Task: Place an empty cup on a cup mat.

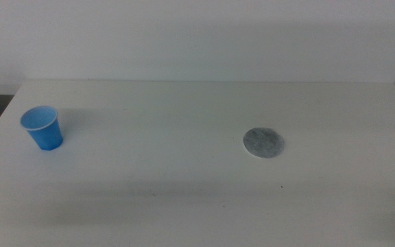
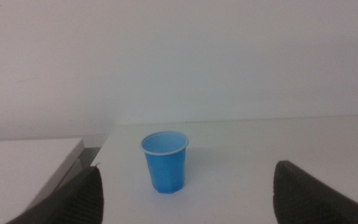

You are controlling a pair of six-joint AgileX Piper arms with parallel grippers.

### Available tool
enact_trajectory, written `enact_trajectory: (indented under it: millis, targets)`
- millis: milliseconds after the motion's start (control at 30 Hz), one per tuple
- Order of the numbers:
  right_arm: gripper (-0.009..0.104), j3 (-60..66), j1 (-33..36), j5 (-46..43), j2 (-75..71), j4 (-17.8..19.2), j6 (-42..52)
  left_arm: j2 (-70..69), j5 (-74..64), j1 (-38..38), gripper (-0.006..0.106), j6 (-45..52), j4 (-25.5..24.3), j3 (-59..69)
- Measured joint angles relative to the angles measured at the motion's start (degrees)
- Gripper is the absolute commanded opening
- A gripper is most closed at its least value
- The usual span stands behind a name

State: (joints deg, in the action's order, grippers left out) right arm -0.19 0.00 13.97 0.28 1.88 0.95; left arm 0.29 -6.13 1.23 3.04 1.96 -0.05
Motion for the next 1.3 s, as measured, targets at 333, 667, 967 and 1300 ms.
enact_trajectory:
  millis: [333, 667, 967, 1300]
  targets:
    - [0.093, 0.0, 0.0, 0.0, 0.0, 0.0, 0.0, 7.02, -8.8, 0.3, 0.094, -0.04, 0.0, -6.81]
    - [0.093, 0.0, 0.0, 0.0, 0.0, 0.0, 0.0, 47.16, -44.25, 0.95, 0.094, -0.82, -1.1, -50.07]
    - [0.093, 0.0, 0.0, 0.0, 0.0, 0.0, 0.0, 77.81, -58.68, 1.08, 0.094, -0.05, -1.96, -76.66]
    - [0.093, 0.0, 0.0, 0.0, 0.0, 0.0, 0.0, 100.53, -63.27, 7.95, 0.094, 4.74, 0.43, -94.22]
